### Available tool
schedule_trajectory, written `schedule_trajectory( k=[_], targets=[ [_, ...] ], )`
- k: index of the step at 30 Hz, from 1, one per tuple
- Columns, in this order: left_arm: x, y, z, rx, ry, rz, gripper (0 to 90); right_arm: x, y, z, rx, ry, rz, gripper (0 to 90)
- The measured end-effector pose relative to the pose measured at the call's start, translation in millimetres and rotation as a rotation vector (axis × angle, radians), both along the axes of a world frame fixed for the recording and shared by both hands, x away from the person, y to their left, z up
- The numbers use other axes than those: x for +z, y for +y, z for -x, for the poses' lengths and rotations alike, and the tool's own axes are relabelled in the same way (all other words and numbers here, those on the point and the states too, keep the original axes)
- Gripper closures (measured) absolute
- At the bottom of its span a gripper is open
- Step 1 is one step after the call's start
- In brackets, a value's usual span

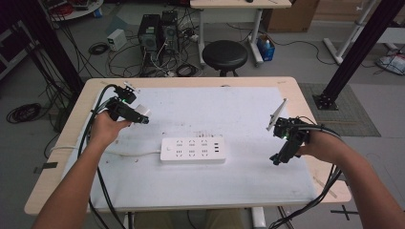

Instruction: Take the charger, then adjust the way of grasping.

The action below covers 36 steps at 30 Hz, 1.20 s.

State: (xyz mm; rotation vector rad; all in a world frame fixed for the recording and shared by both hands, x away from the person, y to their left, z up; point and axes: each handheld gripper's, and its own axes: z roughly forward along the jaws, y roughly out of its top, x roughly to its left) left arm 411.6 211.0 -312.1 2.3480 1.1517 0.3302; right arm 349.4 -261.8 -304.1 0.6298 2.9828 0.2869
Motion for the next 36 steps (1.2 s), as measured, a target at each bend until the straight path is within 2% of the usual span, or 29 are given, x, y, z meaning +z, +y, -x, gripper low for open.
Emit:
schedule_trajectory(
  k=[5,8,10,11,17,19,20,24,28,31,36],
  targets=[
    [12.5,-8.6,21.1,-0.159,-0.031,0.012,42.6,5.0,6.8,3.8,0.008,-0.017,-0.011,8.9],
    [16.8,-12.3,30.7,-0.208,-0.031,-0.012,42.6,8.8,11.1,5.9,0.008,-0.03,-0.017,8.9],
    [16.8,-12.3,30.7,-0.208,-0.031,-0.012,42.6,9.8,12.5,6.6,0.01,-0.035,-0.019,8.9],
    [21.0,-13.0,37.9,-0.255,-0.03,-0.029,42.6,12.5,16.7,8.1,0.019,-0.045,-0.028,8.9],
    [24.8,-17.7,53.1,-0.356,-0.043,-0.048,42.7,14.0,23.6,10.4,0.025,-0.048,-0.03,8.9],
    [25.2,-18.6,55.5,-0.37,-0.048,-0.047,42.6,13.4,24.6,10.2,0.026,-0.047,-0.031,8.9],
    [25.7,-21.4,60.6,-0.397,-0.051,-0.049,42.6,12.7,25.7,10.0,0.031,-0.048,-0.029,8.9],
    [26.5,-26.0,66.9,-0.429,-0.061,-0.061,42.6,11.8,31.0,12.3,0.029,-0.046,-0.032,8.9],
    [28.5,-30.9,72.1,-0.452,-0.067,-0.051,42.6,12.6,30.8,13.5,0.025,-0.055,-0.048,8.9],
    [30.1,-35.1,73.4,-0.483,-0.068,-0.061,42.6,13.7,31.1,15.1,0.017,-0.059,-0.069,8.9],
    [32.3,-41.0,71.2,-0.512,-0.068,-0.053,42.6,17.3,34.4,16.9,-0.01,-0.066,-0.081,8.9]
  ],
)
